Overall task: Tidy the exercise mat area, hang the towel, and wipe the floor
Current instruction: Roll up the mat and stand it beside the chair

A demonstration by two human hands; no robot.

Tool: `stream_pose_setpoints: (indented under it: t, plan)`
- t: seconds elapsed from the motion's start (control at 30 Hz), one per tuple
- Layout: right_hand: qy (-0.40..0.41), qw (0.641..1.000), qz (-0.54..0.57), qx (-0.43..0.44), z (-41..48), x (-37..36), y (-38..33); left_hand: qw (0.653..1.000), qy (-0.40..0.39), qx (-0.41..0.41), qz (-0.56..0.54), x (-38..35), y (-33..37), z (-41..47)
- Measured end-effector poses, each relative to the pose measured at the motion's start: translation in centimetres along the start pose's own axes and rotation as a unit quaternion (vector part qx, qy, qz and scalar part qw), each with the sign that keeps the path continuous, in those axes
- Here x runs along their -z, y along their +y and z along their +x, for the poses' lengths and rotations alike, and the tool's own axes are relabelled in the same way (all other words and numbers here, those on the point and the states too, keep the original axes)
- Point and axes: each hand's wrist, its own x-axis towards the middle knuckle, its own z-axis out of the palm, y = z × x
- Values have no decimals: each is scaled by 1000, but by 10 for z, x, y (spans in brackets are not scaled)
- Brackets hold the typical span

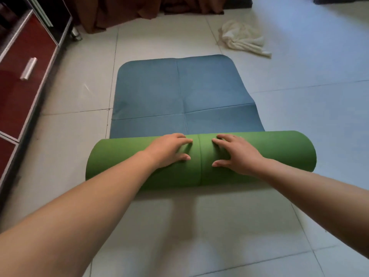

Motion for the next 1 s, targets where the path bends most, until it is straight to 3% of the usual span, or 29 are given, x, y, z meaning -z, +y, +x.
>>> stream_pose_setpoints:
  t: [0.13,0.33,0.43,0.6,0.7,0.83,1.0]
  plan:
    - [-38,999,17,-26,12,13,0,999,19,2,33,-14,11,7]
    - [-33,999,8,-12,39,15,9,999,16,23,24,-4,-1,27]
    - [5,1000,24,15,43,14,14,999,22,33,29,-1,-7,38]
    - [-38,995,-16,85,67,7,29,997,35,66,-2,4,-17,59]
    - [-56,994,39,88,104,23,40,993,65,98,-1,10,-17,64]
    - [-172,976,109,73,151,50,58,990,-6,136,38,30,-8,74]
    - [-212,967,116,85,171,47,60,986,-91,104,92,47,8,72]
